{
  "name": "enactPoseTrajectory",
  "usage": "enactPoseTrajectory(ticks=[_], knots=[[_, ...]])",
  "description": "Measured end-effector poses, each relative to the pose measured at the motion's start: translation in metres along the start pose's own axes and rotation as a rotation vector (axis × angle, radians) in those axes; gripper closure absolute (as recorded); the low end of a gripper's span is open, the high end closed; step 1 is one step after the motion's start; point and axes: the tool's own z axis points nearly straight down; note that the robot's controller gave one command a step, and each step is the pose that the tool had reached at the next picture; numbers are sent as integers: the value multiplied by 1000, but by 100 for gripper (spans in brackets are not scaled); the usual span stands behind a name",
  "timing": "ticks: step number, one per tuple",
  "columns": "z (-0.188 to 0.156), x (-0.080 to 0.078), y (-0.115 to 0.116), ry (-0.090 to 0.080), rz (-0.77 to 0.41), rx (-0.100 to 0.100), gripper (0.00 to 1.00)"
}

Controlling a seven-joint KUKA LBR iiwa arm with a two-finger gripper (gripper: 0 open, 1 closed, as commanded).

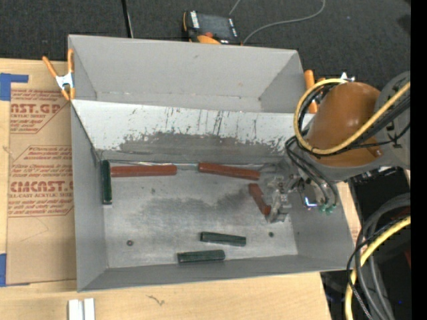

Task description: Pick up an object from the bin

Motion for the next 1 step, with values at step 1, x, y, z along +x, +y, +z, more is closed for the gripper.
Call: enactPoseTrajectory(ticks=[1], knots=[[-51,9,11,-9,-6,2,100]])
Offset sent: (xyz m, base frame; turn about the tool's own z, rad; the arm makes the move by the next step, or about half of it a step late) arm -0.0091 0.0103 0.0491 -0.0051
